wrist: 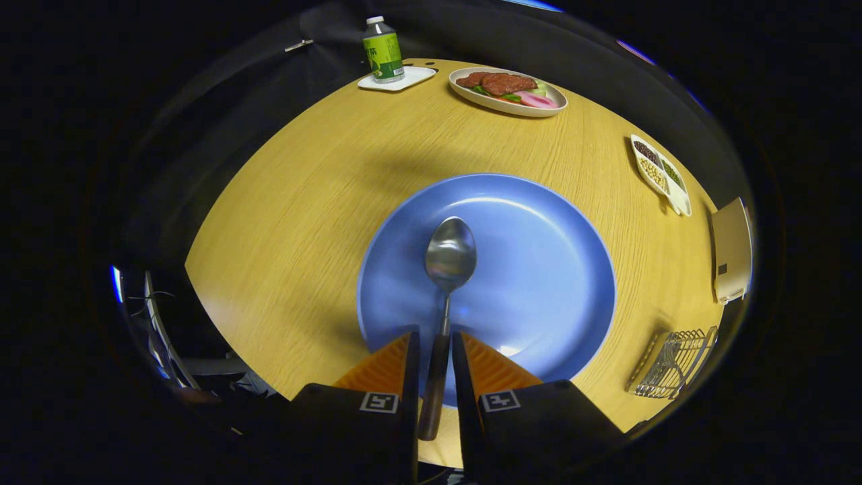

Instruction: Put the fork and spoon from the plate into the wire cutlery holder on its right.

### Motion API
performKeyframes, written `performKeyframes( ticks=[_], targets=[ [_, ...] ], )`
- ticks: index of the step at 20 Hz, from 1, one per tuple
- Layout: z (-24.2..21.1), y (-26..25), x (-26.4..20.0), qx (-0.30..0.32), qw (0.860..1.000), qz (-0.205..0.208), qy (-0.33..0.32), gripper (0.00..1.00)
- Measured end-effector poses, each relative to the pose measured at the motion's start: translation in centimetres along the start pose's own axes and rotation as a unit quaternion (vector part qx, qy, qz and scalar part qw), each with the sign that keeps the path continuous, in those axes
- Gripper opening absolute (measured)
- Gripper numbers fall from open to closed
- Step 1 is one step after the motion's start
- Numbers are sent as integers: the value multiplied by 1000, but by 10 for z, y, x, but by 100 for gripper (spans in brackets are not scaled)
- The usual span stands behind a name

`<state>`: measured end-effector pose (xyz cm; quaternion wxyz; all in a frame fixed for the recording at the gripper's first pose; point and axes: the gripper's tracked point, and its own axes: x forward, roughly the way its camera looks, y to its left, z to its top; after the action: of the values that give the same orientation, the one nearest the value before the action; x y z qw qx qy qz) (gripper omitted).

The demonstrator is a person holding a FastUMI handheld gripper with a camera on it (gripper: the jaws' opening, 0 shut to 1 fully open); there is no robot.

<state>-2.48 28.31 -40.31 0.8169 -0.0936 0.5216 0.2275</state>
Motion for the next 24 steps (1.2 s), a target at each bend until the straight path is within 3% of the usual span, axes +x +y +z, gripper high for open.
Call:
performKeyframes(
  ticks=[1,3,9,16,19,24],
  targets=[
    [1,-3,-1,2,1000,-1,1,15],
    [1,-2,-4,24,1000,9,6,7],
    [22,-18,-69,76,995,58,-24,7],
    [15,-124,-186,95,994,59,-7,7],
    [-15,-180,-214,97,994,37,39,7],
    [-76,-239,-236,101,982,39,155,7]
  ],
)
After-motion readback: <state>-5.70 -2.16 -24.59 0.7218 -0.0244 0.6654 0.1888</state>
